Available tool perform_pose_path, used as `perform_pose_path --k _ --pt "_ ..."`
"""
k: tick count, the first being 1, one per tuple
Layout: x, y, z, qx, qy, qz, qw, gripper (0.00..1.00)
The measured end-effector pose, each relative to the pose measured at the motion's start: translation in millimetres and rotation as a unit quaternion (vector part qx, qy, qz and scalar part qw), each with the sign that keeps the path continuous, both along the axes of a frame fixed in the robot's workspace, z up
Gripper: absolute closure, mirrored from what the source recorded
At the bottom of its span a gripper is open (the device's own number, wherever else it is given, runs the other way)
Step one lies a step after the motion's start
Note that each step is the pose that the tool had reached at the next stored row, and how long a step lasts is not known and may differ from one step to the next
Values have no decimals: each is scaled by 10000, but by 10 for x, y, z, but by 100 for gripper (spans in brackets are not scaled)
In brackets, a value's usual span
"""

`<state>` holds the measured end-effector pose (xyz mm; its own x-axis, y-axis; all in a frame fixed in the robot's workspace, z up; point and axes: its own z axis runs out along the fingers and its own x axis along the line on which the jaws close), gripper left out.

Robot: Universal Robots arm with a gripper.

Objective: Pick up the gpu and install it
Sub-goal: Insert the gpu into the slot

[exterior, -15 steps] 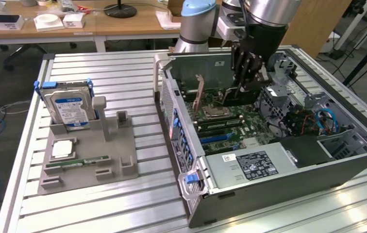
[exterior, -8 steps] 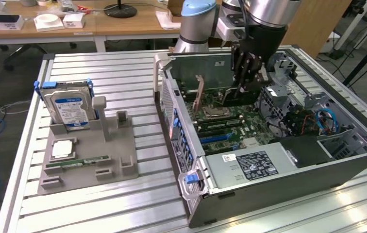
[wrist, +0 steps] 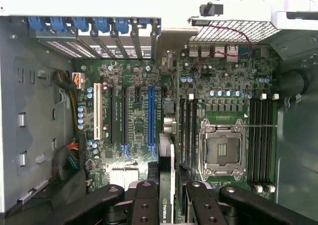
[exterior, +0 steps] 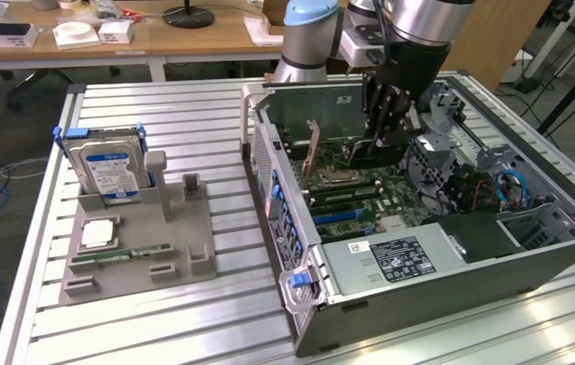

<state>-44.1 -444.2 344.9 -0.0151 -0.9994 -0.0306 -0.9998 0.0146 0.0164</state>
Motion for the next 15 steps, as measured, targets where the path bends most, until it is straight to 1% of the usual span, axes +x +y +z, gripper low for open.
perform_pose_path --k 2,7,15 --pt "-4 0 -16 1 -3 0 10000 74" --pt "-17 0 -71 1 -21 0 10000 74" --pt "-32 -2 -155 0 -23 0 10000 74"
